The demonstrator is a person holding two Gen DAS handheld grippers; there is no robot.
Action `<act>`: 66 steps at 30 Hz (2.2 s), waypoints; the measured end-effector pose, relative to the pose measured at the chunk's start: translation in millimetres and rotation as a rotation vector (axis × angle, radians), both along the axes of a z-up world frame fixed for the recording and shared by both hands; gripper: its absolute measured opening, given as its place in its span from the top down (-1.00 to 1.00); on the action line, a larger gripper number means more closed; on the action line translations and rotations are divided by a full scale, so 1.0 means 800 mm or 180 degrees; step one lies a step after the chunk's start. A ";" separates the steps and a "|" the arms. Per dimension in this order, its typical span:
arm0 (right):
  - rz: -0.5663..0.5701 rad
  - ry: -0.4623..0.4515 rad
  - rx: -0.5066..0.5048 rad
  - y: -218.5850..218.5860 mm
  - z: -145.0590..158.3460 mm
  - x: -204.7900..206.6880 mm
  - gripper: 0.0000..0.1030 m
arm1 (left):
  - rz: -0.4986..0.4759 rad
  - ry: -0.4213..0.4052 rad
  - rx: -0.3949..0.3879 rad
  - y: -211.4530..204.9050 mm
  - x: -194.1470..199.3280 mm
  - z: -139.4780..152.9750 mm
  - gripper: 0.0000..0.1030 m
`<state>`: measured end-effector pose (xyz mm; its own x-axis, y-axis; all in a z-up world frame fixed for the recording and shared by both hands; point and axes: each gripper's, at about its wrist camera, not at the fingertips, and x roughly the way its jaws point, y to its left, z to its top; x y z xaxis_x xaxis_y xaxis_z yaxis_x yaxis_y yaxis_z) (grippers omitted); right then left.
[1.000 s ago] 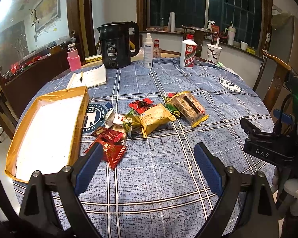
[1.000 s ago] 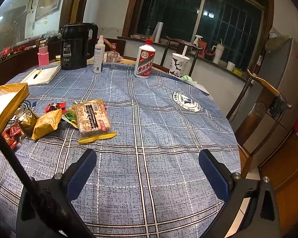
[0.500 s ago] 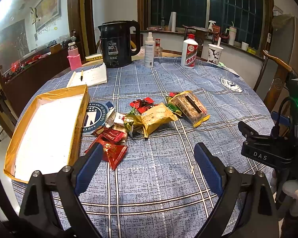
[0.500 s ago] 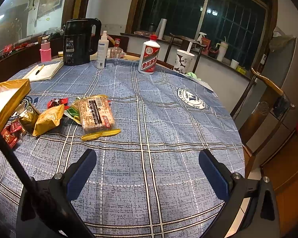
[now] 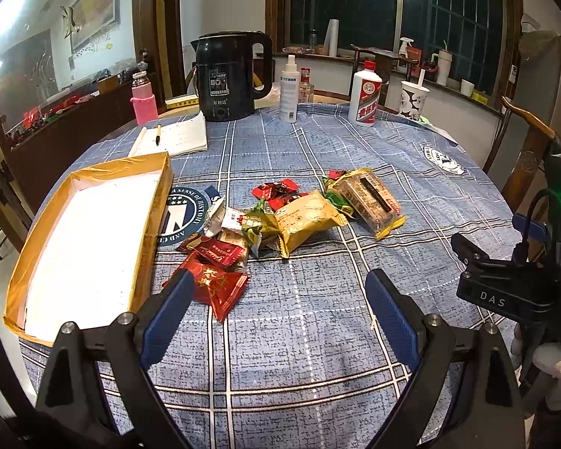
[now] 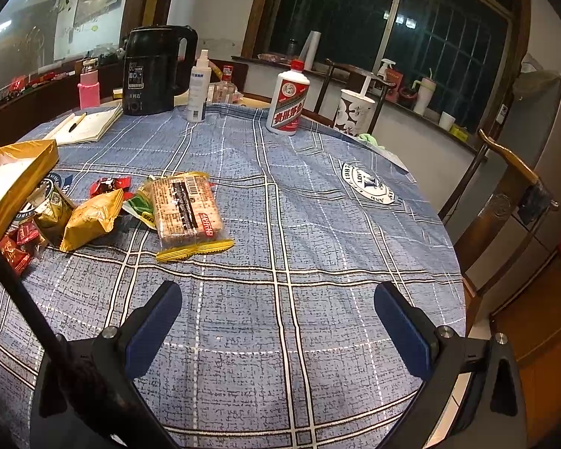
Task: Organize snacks
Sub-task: 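Move both tools back from the snacks to view the table, then grasp the yellow cracker bag with left tool while right grasps clear cracker pack, then carry both packs over the white box and open both tools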
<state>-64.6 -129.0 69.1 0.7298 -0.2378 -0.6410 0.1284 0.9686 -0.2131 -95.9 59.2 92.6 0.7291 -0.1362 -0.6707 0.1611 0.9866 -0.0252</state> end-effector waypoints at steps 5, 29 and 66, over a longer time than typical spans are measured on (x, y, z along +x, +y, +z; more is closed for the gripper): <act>0.0215 0.0143 0.0572 -0.017 0.004 0.028 -0.99 | 0.0151 -0.0028 -0.0060 0.028 0.029 0.009 -0.81; 0.1114 0.0830 0.1364 0.008 -0.059 0.192 -0.94 | -0.1329 0.0279 0.0928 -0.060 0.175 -0.069 -0.64; 0.1396 0.0440 0.1479 0.078 0.042 0.108 -0.34 | -0.0510 -0.0068 -0.0029 0.078 0.082 0.044 0.15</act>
<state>21.4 -66.9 102.5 0.5996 0.3877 -0.7002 -0.2982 0.9201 0.2542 -30.6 121.5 128.0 0.7115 -0.2579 -0.6536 0.3171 0.9480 -0.0289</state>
